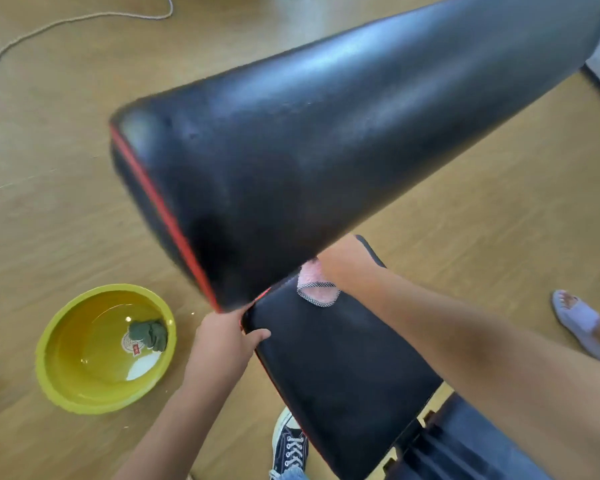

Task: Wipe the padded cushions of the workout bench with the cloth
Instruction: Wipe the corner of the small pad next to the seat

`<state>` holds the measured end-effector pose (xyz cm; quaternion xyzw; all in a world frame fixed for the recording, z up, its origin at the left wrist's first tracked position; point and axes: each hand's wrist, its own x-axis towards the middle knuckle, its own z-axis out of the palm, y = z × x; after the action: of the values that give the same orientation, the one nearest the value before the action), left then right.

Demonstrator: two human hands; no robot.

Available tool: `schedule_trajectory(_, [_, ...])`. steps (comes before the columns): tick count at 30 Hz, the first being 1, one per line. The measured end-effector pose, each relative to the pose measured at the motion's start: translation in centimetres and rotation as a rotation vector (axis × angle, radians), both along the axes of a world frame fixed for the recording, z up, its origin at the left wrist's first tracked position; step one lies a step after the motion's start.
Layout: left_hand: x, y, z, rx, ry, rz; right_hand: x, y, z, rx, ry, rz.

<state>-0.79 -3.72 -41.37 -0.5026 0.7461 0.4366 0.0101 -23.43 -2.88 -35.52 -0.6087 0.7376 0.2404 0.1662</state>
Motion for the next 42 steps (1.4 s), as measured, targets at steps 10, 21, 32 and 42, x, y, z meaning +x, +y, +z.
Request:
schedule_trajectory(10, [-1.9,0.8,0.7,-0.002,-0.062,0.07,-7.1,1.4,-6.1,-0.288,-0.094,-0.299])
schedule_trajectory(21, [-3.5,0.9,1.1,-0.097,-0.218,-0.04,-12.6,13.0,-7.8,-0.329,-0.331,-0.824])
schedule_trajectory(32, [-4.1,0.6,1.0,-0.149,-0.312,-0.196,-12.2,17.3,-5.6,-0.508,-0.762,-1.287])
schedule_trajectory(42, [-4.5,3.6,1.1,0.005,-0.274,-0.073,-9.3,26.5,-5.4,-0.39,-0.335,-1.411])
